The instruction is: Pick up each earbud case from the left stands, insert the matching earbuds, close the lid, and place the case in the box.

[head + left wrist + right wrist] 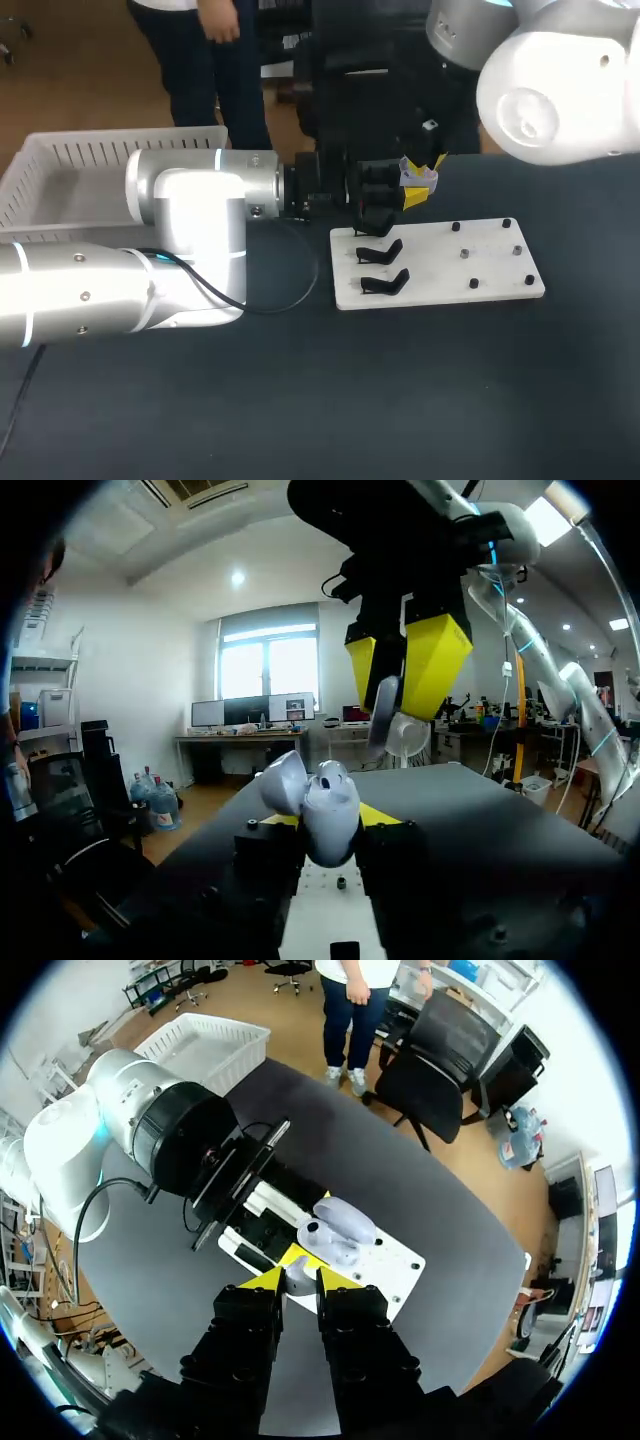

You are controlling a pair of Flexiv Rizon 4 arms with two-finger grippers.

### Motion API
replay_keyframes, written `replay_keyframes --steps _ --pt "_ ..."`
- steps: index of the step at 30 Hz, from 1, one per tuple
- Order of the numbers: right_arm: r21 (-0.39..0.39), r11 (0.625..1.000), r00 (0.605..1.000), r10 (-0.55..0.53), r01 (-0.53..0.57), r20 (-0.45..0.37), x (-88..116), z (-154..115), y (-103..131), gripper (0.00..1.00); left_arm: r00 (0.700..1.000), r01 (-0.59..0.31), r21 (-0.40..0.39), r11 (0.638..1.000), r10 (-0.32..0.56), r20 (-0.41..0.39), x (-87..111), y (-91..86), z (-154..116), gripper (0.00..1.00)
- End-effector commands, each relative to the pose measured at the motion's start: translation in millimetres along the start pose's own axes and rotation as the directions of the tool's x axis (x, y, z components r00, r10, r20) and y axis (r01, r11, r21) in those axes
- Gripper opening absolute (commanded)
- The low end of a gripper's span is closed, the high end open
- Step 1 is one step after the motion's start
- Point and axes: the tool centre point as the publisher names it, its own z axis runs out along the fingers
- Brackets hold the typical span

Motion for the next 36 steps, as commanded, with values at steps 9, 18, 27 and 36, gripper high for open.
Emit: replay_keyframes --steps 9,18,27,36 --pt "-0.007 1.0 1.0 -0.011 0.01 -0.01 -9.3 9.4 -4.5 0.0 1.0 -0.004 -0.011 1.0 0.004 0.004 0.5 -2.8 0.2 0.0" --pt "-0.014 1.0 1.0 -0.01 0.01 -0.012 -13.6 15.7 -7.6 0.0 1.0 -0.004 -0.011 1.0 0.004 0.004 0.5 -2.8 0.2 0.0" --pt "-0.018 1.0 1.0 -0.008 0.008 -0.009 -16.1 19.1 -9.1 0.0 1.0 -0.004 -0.011 1.0 0.004 0.004 0.5 -2.8 0.2 0.0" --pt "-0.019 1.0 1.0 -0.009 0.009 -0.011 -16.9 22.1 -10.8 0.0 1.0 -0.004 -0.011 1.0 0.004 0.004 0.5 -2.8 0.2 0.0"
